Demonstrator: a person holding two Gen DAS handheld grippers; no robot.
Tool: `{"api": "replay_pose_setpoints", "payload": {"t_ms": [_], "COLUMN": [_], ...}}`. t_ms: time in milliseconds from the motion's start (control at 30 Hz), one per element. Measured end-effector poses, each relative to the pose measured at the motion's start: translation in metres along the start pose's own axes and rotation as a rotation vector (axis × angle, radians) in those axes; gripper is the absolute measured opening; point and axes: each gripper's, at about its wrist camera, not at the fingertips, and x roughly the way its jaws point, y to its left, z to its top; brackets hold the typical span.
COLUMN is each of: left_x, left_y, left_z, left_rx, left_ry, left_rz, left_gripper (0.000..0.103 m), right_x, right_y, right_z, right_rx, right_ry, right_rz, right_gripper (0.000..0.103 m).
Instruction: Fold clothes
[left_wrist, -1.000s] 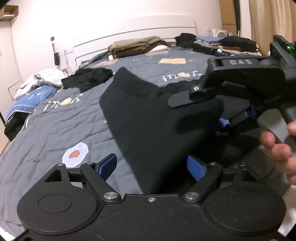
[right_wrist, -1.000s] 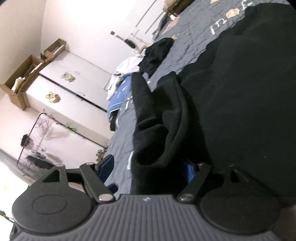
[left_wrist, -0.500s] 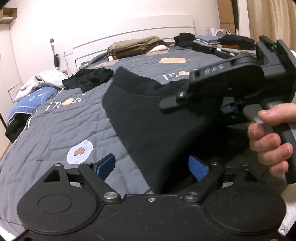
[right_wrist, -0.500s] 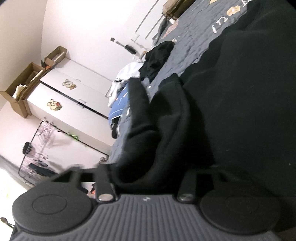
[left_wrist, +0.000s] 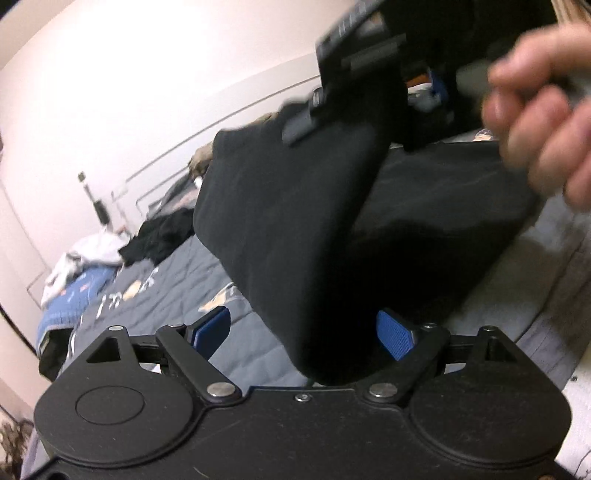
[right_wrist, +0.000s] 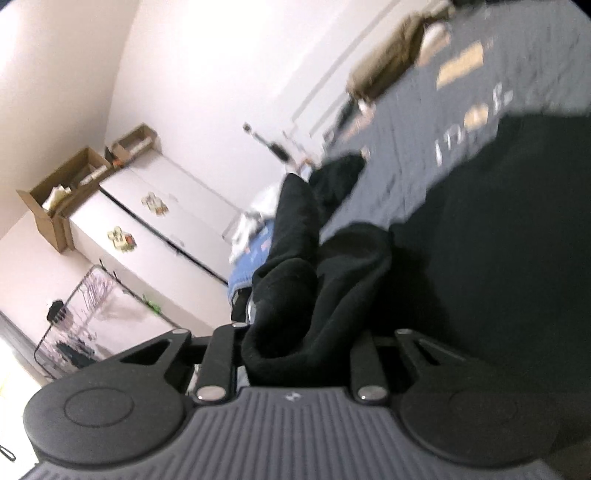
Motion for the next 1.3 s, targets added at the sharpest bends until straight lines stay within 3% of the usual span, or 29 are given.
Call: {"api": "replay_pose_setpoints", "payload": {"t_ms": [200, 333, 500, 633, 700, 733, 900, 1000, 1067, 1133, 1167, 1233, 1300], "left_x": [0.005, 0.013, 0.028, 0.044, 0.05, 0.051, 0.04, 0.049, 0.061, 0.066, 0.066, 0.057, 0.048], "left_y": [-0.026, -0.045, -0.062, -0.079, -0.081, -0.081, -0.077, -0.085, -0.094, -0.103, -0.108, -0.113, -0.115], "left_z": [0.014, 0.023, 0.041, 0.037, 0.034, 0.034, 0.058, 0.054, 0.04, 0.023, 0.016, 0.016, 0.018], "left_rx": [0.055, 0.146, 0.199, 0.277, 0.283, 0.284, 0.262, 0.311, 0.378, 0.474, 0.516, 0.57, 0.588], "left_ry": [-0.048, -0.08, -0.09, -0.06, -0.049, -0.051, -0.165, -0.149, -0.093, -0.093, -0.096, -0.121, -0.154], "left_rz": [0.007, -0.012, -0.035, -0.018, -0.009, -0.004, 0.021, 0.02, 0.015, 0.029, 0.035, 0.041, 0.074], "left_gripper": [0.085, 0.082, 0.082, 0.082, 0.079, 0.073, 0.072, 0.072, 0.066, 0.064, 0.061, 0.032, 0.029], "right_x": [-0.058, -0.087, -0.093, -0.087, -0.089, -0.093, -0.122, -0.126, -0.115, -0.106, -0.105, -0.103, -0.108], "right_y": [-0.017, -0.045, -0.112, -0.135, -0.134, -0.128, -0.078, -0.074, -0.098, -0.131, -0.145, -0.162, -0.151], "right_z": [0.033, 0.051, 0.052, 0.045, 0.048, 0.049, 0.069, 0.074, 0.072, 0.067, 0.063, 0.06, 0.066], "right_rx": [-0.012, -0.018, 0.135, 0.163, 0.168, 0.16, 0.011, -0.067, -0.015, 0.106, 0.149, 0.202, 0.166], "right_ry": [-0.131, -0.16, -0.121, -0.073, -0.087, -0.107, -0.286, -0.293, -0.211, -0.144, -0.137, -0.138, -0.182], "right_rz": [-0.051, -0.16, -0.281, -0.29, -0.265, -0.248, -0.164, -0.212, -0.316, -0.392, -0.398, -0.399, -0.371], "right_gripper": [0.021, 0.022, 0.022, 0.022, 0.022, 0.021, 0.019, 0.019, 0.019, 0.019, 0.019, 0.019, 0.019]}}
